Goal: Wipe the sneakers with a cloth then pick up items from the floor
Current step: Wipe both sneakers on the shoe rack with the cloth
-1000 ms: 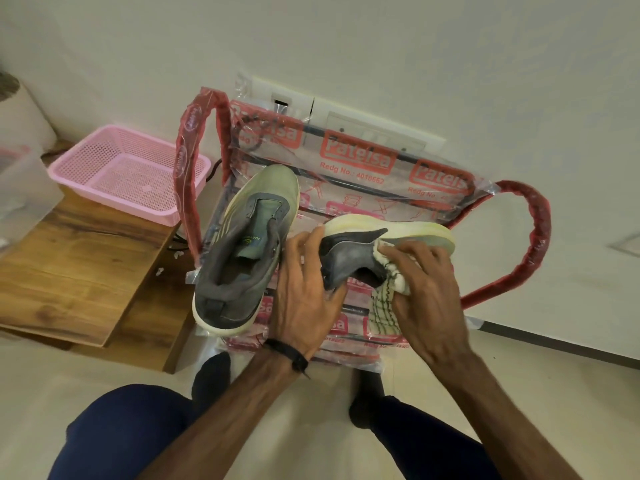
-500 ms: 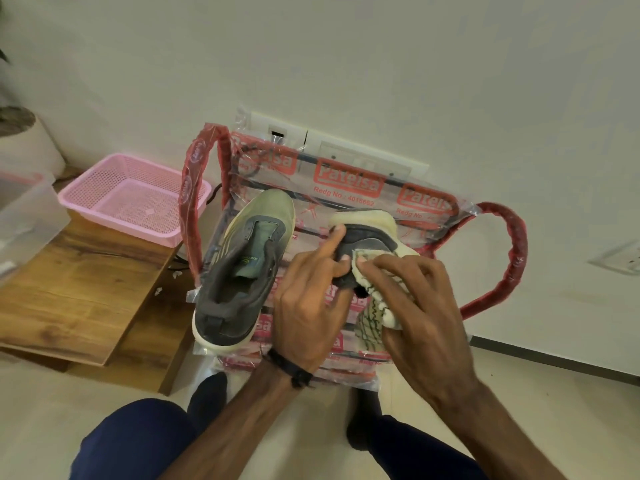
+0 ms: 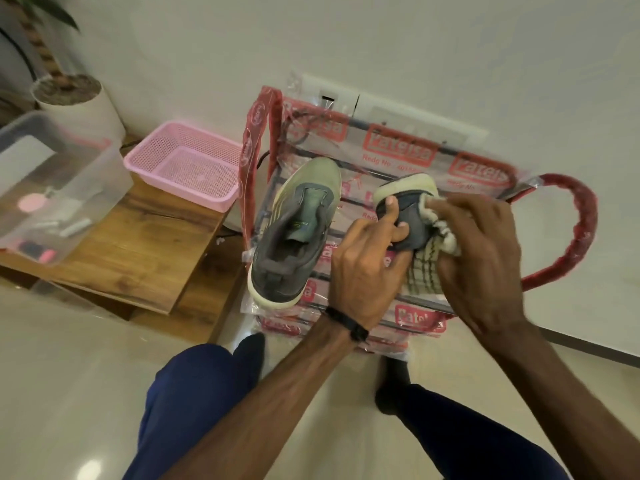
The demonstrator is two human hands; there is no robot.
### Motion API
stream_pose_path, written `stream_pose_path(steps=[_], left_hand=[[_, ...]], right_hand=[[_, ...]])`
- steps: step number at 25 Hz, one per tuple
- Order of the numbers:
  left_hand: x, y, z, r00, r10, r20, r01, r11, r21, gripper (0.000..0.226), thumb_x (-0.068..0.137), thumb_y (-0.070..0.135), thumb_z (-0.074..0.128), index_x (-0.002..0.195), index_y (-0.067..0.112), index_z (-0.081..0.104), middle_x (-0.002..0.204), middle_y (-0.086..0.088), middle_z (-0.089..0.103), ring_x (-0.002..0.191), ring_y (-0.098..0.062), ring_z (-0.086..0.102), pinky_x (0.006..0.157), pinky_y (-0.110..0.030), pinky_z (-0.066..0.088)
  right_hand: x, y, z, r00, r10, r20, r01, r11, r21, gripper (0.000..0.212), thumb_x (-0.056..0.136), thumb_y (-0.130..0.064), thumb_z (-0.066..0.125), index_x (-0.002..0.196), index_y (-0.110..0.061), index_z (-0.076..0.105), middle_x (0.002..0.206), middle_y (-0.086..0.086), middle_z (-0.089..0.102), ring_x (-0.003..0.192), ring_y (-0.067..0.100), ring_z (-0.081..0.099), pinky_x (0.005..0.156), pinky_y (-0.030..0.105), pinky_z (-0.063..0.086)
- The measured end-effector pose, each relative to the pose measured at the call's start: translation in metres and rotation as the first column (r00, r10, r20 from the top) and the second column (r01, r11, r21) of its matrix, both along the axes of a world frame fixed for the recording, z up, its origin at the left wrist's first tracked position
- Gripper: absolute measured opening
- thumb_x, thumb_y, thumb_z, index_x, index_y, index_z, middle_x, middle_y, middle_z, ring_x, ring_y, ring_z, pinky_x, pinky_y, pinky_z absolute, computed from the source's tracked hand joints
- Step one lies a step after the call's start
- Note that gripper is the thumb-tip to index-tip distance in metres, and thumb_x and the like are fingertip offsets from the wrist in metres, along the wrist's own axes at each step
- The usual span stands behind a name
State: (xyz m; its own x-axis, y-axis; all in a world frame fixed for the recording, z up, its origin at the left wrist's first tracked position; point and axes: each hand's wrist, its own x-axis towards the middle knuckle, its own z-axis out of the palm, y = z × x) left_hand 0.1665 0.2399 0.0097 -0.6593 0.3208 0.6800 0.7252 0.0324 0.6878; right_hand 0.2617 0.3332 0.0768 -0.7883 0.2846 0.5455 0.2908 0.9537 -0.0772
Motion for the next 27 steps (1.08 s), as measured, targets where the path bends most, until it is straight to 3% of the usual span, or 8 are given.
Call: stream_pose_path(steps=[4,7,11,13,15,18,24,27], left_hand=[[-0.001,-0.001,-0.008,0.999,0.040,0.031,-0.040,0.999,-0.008,0.052,0.075,0.003,0.083,0.124,-0.003,0.067,0.086,-0.001,0.073,0.082,-0.015,0.062,0.072,-0.027,0.054],[-0.001,-0.001,-0.011,0.999,0.044,0.009,-0.044,0.999,-0.005,0.038,0.073,0.002,0.083,0.108,-0.006,0.071,0.098,-0.005,0.076,0.085,-0.019,0.067,0.072,-0.036,0.058],[-0.006,-0.003,-0.015,0.999,0.050,0.019,-0.050,0.999,-0.014,0.029,0.076,0.003,0.082,0.101,-0.007,0.070,0.099,-0.007,0.076,0.084,-0.020,0.069,0.070,-0.038,0.059],[-0.004,-0.001,-0.013,0.999,0.037,-0.003,-0.037,0.999,-0.016,0.030,0.075,0.003,0.082,0.100,-0.008,0.070,0.100,-0.007,0.076,0.084,-0.019,0.067,0.072,-0.033,0.058],[0.000,0.002,-0.013,0.999,0.030,-0.016,-0.030,0.999,-0.023,0.030,0.075,0.002,0.082,0.101,-0.008,0.070,0.098,-0.007,0.076,0.082,-0.016,0.063,0.074,-0.026,0.054],[-0.002,0.003,-0.016,0.999,0.043,-0.009,-0.043,0.999,-0.029,0.027,0.077,0.002,0.079,0.100,-0.006,0.071,0.090,-0.005,0.074,0.078,-0.016,0.061,0.069,-0.029,0.053],[-0.005,-0.002,-0.023,0.999,0.030,0.017,-0.029,0.999,-0.039,0.029,0.084,0.015,0.073,0.101,-0.008,0.070,0.097,-0.006,0.075,0.084,-0.019,0.069,0.069,-0.040,0.059],[-0.006,-0.001,-0.024,1.000,0.018,-0.003,-0.018,0.999,-0.046,0.029,0.083,0.015,0.072,0.100,-0.009,0.069,0.097,-0.007,0.075,0.084,-0.020,0.069,0.070,-0.040,0.059]], right_hand=[[0.002,0.000,-0.006,0.985,0.109,0.133,-0.122,0.988,0.094,0.050,0.076,0.001,0.062,0.125,0.002,0.065,0.122,0.022,0.063,0.111,0.036,0.049,0.090,0.045,0.046],[0.006,0.017,-0.006,0.999,-0.018,0.042,0.019,0.999,-0.030,0.050,0.075,0.008,0.065,0.124,0.002,0.064,0.120,0.023,0.063,0.110,0.040,0.053,0.091,0.054,0.050],[0.023,0.007,-0.021,0.982,0.127,0.136,-0.133,0.990,0.035,0.054,0.074,0.000,0.065,0.128,0.001,0.064,0.122,0.021,0.064,0.110,0.039,0.056,0.090,0.049,0.051],[0.020,0.020,-0.017,0.998,0.037,0.044,-0.034,0.997,-0.068,0.046,0.082,-0.004,0.056,0.127,-0.001,0.065,0.120,0.020,0.064,0.109,0.037,0.056,0.089,0.052,0.052],[0.013,0.017,-0.015,0.997,-0.047,-0.062,0.038,0.991,-0.129,0.041,0.087,-0.012,0.052,0.124,-0.001,0.067,0.118,0.018,0.065,0.108,0.035,0.055,0.091,0.046,0.049],[0.008,0.001,-0.023,0.995,0.086,0.048,-0.086,0.996,0.008,0.046,0.079,-0.004,0.063,0.125,-0.002,0.066,0.122,0.016,0.065,0.111,0.033,0.053,0.096,0.032,0.040],[0.005,0.008,-0.024,0.992,0.085,0.094,-0.086,0.996,0.004,0.049,0.078,-0.009,0.066,0.127,-0.004,0.066,0.124,0.015,0.065,0.112,0.032,0.054,0.093,0.035,0.044],[0.003,0.023,-0.023,0.998,0.034,0.059,-0.030,0.997,-0.073,0.049,0.079,0.001,0.063,0.127,-0.005,0.065,0.123,0.016,0.064,0.112,0.035,0.055,0.092,0.048,0.051]])
